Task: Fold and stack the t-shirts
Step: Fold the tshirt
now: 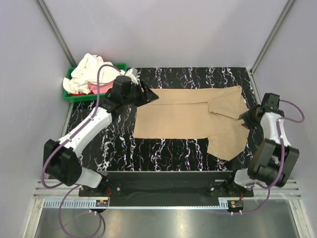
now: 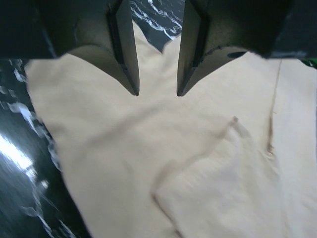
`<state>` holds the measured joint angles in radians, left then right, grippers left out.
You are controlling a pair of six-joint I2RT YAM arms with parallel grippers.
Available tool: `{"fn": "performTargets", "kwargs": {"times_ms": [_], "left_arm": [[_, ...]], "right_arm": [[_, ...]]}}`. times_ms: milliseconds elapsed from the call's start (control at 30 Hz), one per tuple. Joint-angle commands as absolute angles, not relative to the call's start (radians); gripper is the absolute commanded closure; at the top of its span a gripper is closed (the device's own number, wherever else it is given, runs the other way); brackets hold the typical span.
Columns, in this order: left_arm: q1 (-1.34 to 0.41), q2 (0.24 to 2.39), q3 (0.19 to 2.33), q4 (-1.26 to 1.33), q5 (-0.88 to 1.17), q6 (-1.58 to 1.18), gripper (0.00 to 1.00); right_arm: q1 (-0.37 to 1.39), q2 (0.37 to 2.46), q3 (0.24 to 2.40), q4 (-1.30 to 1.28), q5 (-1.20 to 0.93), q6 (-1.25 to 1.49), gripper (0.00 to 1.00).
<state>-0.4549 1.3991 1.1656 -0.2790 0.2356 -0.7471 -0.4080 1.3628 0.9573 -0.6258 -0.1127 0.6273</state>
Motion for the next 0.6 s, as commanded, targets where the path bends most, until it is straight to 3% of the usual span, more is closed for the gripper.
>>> {"fn": "performTargets", "kwargs": {"times_ms": [0, 233, 300, 433, 567], "left_arm": [[-0.508, 1.541, 1.29, -0.112, 0.318, -0.799, 0.46], [-0.587, 1.897, 1.454, 0.277, 0.373, -0.9, 0.47], [-0.604, 2.021, 1.514, 0.336, 0.383, -0.911, 0.47], [-0.623, 2.222, 1.664, 0.27, 0.373, -0.92, 0.5], [-0.618, 2.261, 1.686, 0.105, 0.276, -0.859, 0.5]], "right_arm": [[-0.41, 1.535, 1.13, -0.497, -0.27, 0.519, 0.57], [-0.41, 1.773, 1.314, -0.492, -0.273, 0.381, 0.57], [-0.407, 1.838, 1.345, -0.467, -0.404, 0.353, 0.56], [-0.322, 1.894, 1.376, -0.41, -0.45, 0.368, 0.56], [-0.319, 1.893, 1.39, -0.434, -0.391, 0.391, 0.56]]}}
